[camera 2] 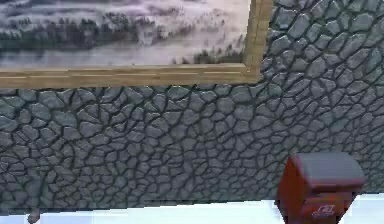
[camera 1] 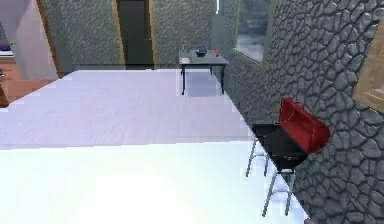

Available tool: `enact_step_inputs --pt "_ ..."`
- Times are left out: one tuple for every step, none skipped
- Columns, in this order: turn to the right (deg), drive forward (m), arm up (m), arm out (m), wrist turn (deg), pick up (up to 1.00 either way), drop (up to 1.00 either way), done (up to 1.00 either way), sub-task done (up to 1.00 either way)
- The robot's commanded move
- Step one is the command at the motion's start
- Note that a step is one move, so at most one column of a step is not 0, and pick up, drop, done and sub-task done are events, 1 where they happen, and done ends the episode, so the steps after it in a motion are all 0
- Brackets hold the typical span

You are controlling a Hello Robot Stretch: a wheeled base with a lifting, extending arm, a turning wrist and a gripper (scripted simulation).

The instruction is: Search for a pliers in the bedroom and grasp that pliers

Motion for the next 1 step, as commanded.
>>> enact_step_inputs --pt "-36.0 0.00 0.00 0.00 0.0 0.00 0.00 0.00 0.00"
